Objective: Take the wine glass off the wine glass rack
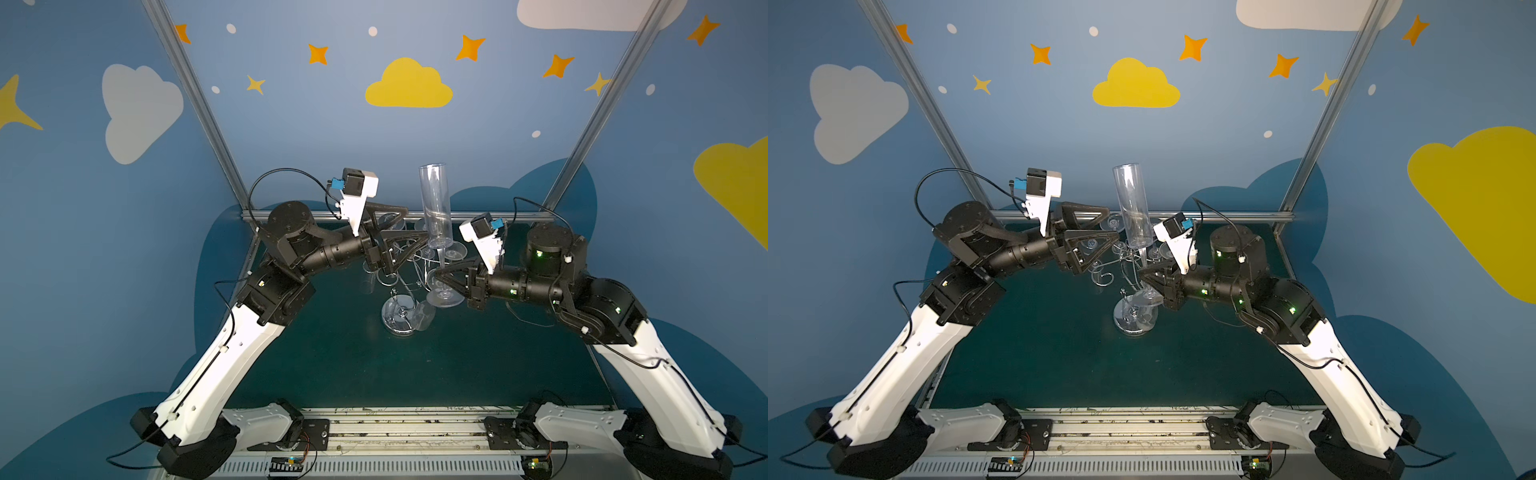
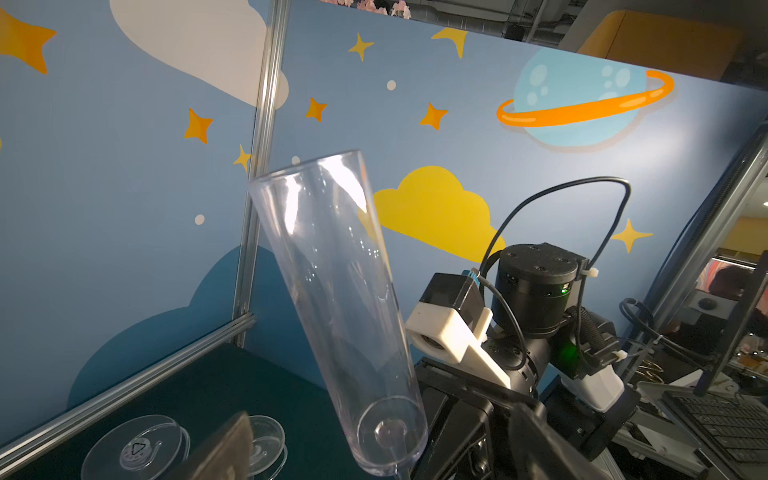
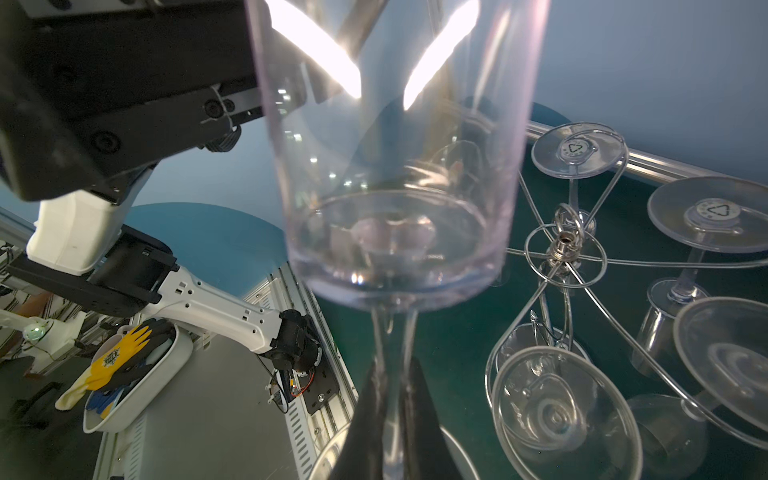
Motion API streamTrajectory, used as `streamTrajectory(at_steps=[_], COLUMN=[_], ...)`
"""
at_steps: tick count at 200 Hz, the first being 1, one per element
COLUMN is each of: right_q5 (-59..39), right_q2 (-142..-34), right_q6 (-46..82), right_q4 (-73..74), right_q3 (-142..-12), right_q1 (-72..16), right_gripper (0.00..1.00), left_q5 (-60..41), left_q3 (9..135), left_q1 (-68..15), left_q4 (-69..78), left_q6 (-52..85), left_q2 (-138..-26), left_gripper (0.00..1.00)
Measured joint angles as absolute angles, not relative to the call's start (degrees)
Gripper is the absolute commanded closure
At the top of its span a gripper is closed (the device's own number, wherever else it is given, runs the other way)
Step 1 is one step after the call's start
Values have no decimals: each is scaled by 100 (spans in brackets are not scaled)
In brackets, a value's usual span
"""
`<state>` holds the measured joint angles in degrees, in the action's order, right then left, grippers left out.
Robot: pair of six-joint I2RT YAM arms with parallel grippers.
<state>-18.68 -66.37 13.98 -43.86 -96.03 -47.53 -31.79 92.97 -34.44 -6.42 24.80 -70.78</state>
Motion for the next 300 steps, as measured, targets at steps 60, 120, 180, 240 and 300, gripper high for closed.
streamTrajectory(at_steps=[60,120,180,240,300], right_q5=[-1977,-2091,-2060,-1879,-1643], right_q2=[-6652,-6737,-6737,-6726,-6720], right_q6=[1380,1347,1437,1457,1522], right_q4=[-4217,-4034,-3769,-3640,-3642], right_q3=[-9437,-9284,-8890,-8772,-8764], right_q1=[-4910,-5240,-5498,-5535,-5561], right_gripper=[100,100,100,100,100], left_q5=[-3660,-3647,-3658,-3669,-3642], left_q3=[9096,8906,8809,8427,8302], left_q1=[-3214,-3214,-3214,-3214,-3181], left_q4=[-294,-32,491,867,1037], left_q6=[3330,3802,4368,4759,4700], left_q2=[-7004,-6995,-7218,-7216,-7190], left_gripper=[5,7,18,44,58])
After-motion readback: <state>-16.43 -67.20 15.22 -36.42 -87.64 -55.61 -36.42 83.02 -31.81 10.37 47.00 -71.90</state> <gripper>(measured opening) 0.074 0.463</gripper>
